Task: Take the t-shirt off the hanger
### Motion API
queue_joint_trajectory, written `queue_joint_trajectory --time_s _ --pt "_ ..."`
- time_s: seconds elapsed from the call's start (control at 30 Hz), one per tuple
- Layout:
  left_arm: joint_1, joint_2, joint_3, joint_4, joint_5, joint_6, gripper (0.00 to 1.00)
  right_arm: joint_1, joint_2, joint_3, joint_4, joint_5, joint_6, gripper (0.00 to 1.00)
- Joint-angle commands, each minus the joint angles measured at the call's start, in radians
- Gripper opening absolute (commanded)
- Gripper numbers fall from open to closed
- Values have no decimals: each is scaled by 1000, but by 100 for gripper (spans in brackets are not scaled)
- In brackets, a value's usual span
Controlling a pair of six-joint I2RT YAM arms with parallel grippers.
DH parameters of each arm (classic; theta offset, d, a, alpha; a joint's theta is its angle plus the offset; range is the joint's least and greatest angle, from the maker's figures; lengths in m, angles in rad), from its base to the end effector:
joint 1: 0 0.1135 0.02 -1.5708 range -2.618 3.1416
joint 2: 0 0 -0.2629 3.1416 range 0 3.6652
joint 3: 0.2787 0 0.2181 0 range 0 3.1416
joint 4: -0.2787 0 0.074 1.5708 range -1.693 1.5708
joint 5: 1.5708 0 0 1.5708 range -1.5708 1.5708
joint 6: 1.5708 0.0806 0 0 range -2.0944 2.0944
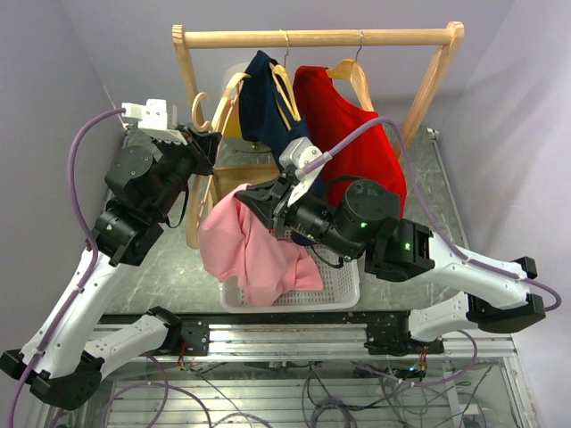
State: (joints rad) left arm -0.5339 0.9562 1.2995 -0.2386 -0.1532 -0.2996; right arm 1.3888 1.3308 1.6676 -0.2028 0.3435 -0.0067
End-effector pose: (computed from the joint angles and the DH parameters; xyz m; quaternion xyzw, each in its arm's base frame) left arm 0.1771 -0.0904 0.4714 0.0215 0.6692 -0.2531 0.6983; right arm 0.0781 0.2745 0.5148 -0.3181 0.5796 0.3861 0.6433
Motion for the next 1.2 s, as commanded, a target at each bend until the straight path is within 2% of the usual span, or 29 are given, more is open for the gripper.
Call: queue_joint_trajectory --time_s 0.0,0.1,0.23,0.37,0.53,0.57,0.63,0.67,0.77,0.97,1.17 --pt "-5 -8 -5 17 7 -4 7 4 -9 14 47 -14 42 0" --pt "-5 -10 -6 15 12 -6 7 4 -36 -37 42 90 44 0" --pt "-5 -10 -7 6 21 -6 7 4 -124 -154 -17 304 129 0" --pt "-5 -4 6 -6 18 -2 7 2 -181 -217 -237 458 327 0" --pt "-5 12 24 -21 7 -6 7 1 -187 -268 -537 474 585 0" --pt "-5 19 30 -28 0 -11 7 0 -174 -273 -594 474 637 5" --pt "-5 33 42 -49 -13 -23 7 -1 -138 -276 -690 453 703 29" --pt "-6 40 51 -55 -16 -29 7 -1 -110 -270 -741 442 731 37" --pt "-5 61 74 -69 -32 -44 7 0 -60 -243 -820 431 776 41" --pt "-4 89 113 -51 -86 -88 7 1 -55 -182 -838 434 767 43" --pt "-5 139 194 -13 -173 -102 7 1 -146 -224 -609 349 621 43"
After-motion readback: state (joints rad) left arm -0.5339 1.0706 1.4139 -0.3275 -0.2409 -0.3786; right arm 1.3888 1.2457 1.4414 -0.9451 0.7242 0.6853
